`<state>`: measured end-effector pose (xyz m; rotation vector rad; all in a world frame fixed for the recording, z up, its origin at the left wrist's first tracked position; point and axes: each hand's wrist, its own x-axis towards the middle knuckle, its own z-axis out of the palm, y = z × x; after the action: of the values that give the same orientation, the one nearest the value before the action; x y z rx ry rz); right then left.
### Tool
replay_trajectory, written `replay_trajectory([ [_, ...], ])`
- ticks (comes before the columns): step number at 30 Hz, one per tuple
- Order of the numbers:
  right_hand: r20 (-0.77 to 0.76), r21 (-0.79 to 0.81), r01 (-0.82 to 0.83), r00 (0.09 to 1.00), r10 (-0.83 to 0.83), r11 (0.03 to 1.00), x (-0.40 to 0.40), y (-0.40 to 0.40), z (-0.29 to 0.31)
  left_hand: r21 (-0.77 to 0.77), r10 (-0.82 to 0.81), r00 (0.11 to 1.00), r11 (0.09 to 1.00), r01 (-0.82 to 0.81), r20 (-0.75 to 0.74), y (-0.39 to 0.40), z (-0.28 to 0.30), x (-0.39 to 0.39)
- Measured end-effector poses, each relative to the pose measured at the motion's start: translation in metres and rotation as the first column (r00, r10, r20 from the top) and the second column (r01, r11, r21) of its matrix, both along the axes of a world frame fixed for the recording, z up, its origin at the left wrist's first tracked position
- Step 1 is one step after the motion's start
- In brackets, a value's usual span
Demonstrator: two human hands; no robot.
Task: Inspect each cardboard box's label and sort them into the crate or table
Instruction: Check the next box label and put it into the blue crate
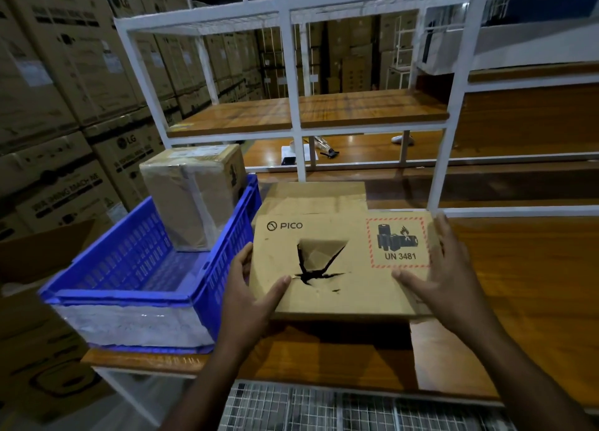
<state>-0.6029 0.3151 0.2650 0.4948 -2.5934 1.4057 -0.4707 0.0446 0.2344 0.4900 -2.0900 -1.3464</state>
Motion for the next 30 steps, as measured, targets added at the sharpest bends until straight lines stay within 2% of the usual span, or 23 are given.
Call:
replay_trajectory([
  [6, 0.065, 0.055, -0.021, 0.998, 0.018, 0.998, 0.023, 0.024, 0.0, -0.204, 0.027, 1.0, 0.979, -0.024, 0.011, -0.001, -0.01, 0.021],
  [10, 0.003, 0.259, -0.033, 0.999, 0.033, 0.965, 0.041, 0.038, -0.012, -0.392, 0.003, 0.997, 0.92, 0.025, 0.071, -0.008, -0.025, 0.041],
  [13, -0.038, 0.373, -0.051, 0.997, 0.07, 0.927, 0.05, 0.046, -0.039, -0.469, -0.006, 0.988, 0.88, 0.077, 0.152, -0.009, -0.04, 0.051],
  [18, -0.105, 0.416, 0.036, 0.994, 0.009, 0.909, 0.052, 0.048, -0.079, -0.627, -0.044, 0.971, 0.756, 0.186, 0.235, -0.007, -0.062, 0.051],
  [23, -0.154, 0.546, 0.074, 0.988, 0.014, 0.834, 0.052, 0.028, -0.085, -0.755, 0.025, 0.97, 0.633, 0.172, 0.242, 0.002, -0.063, 0.036],
  [26, -0.237, 0.65, 0.102, 0.969, 0.073, 0.753, 0.055, 0.012, -0.081, -0.798, 0.069, 0.972, 0.586, 0.145, 0.227, 0.006, -0.061, 0.028],
  [30, -0.224, 0.672, 0.012, 0.957, 0.187, 0.741, 0.059, -0.009, -0.074, -0.823, -0.017, 0.957, 0.505, 0.259, 0.291, 0.028, -0.056, 0.014],
])
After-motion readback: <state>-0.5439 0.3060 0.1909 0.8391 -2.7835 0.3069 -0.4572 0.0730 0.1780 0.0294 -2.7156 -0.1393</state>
